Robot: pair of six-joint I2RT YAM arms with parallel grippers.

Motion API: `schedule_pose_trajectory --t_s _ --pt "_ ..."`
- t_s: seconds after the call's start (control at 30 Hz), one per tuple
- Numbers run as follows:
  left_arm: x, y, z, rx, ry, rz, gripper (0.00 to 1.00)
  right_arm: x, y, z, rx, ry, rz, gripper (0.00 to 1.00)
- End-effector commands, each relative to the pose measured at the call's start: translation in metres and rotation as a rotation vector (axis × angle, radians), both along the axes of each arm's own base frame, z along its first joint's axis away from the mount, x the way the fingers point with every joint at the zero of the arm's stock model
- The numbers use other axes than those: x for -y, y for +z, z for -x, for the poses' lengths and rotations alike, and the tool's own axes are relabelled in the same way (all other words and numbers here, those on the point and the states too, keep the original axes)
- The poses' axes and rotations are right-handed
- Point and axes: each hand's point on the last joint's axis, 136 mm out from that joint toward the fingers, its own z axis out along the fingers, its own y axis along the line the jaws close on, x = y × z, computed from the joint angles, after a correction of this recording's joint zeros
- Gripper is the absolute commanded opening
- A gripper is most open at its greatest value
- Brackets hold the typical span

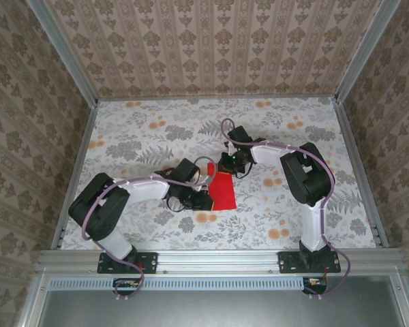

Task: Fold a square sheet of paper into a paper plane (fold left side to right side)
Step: First fold the square sheet of paper in half at the center of the table, then hold the square sheet of paper at the center of the table.

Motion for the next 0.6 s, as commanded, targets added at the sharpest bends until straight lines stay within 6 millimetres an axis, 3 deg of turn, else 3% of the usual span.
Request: schedule_pose_trajectory --t_s 0.0,0.3,0.57 --pt "0.006 0.03 -0.027 0.053 0.021 0.059 0.15 0.027 -0.035 0.015 -0.084 -0.022 0.135 0.12" --pt "0.026 0.01 -0.068 0.062 -0.011 0.03 0.16 0.025 -0.033 0.014 -0.083 -0.02 0.128 0.12" --pt "0.029 -0.012 -0.076 0.04 -0.009 -0.015 0.16 0.022 -0.03 0.012 -0.075 -0.02 0.112 0.12"
